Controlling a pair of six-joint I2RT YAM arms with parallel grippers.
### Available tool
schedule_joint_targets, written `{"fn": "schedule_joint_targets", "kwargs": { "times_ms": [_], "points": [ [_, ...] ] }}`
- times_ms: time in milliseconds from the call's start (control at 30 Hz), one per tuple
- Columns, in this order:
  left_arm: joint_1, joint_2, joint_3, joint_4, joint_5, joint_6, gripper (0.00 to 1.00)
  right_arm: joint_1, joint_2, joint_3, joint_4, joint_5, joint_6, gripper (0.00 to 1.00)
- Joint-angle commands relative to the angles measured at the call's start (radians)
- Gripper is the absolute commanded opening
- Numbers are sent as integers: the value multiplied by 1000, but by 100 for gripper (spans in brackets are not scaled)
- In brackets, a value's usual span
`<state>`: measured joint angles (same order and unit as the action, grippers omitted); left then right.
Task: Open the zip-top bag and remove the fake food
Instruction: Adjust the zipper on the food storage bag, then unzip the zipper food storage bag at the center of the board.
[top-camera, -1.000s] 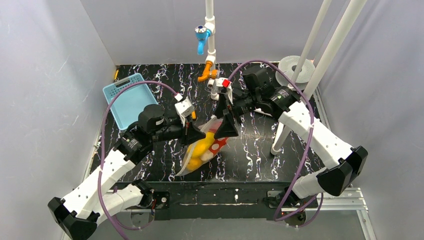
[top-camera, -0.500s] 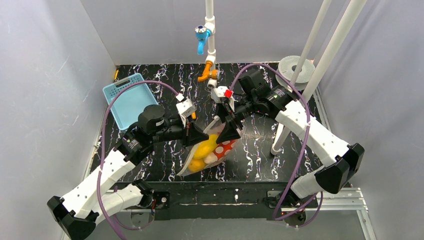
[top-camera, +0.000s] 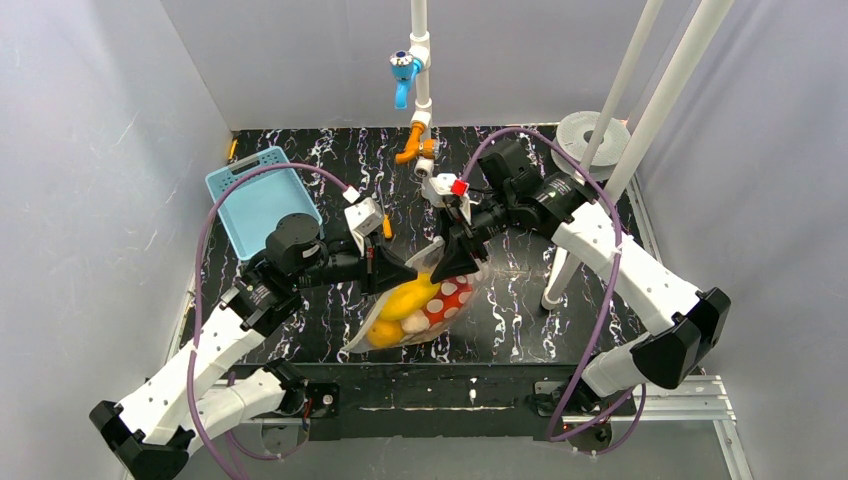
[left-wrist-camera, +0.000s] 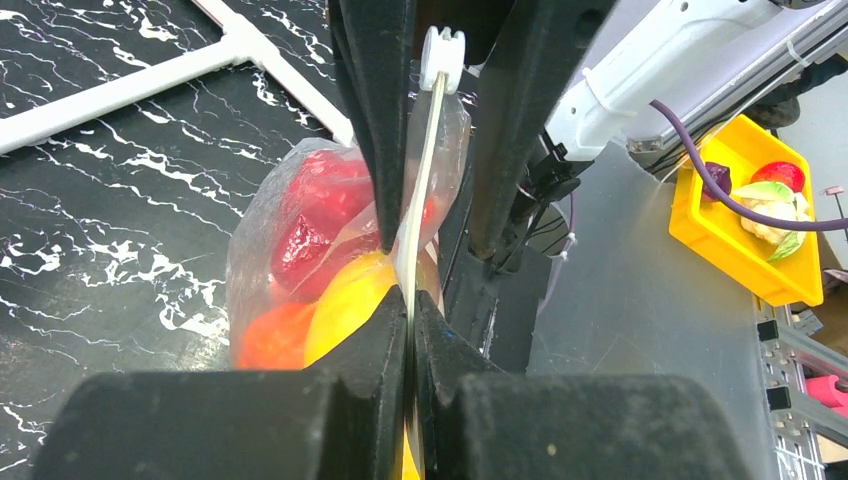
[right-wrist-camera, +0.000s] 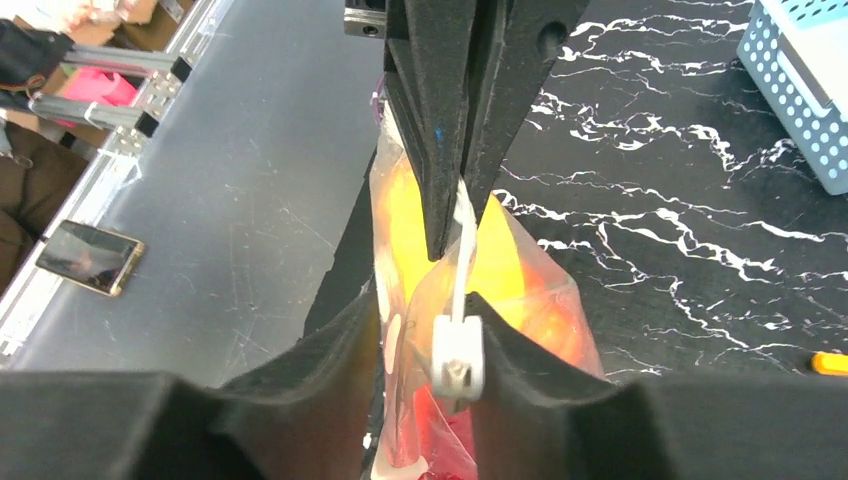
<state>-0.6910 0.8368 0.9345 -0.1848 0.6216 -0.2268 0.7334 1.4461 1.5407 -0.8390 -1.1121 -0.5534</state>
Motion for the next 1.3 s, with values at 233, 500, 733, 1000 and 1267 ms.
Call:
{"fn": "schedule_joint_targets", "kwargs": {
  "times_ms": [233,500,733,1000,1267],
  "points": [
    [-2,-82,-56,146,20,-65,0,-34,-53,-41,93,-108,122,60],
    [-2,-92,-75,178,15,-88,0,-35,-54,-55,134,-136,169,43],
    [-3,-88,-87,215,14,-107,0,-35,-60,-68,152,-132,188,14],
    [-3,-108,-97,119,-89,-177,54,-37,-92,-79,164,-9,231,1],
    [-2,-159,-39,55,-216,-329,98,-37,-107,-91,148,66,234,1]
  ]
}}
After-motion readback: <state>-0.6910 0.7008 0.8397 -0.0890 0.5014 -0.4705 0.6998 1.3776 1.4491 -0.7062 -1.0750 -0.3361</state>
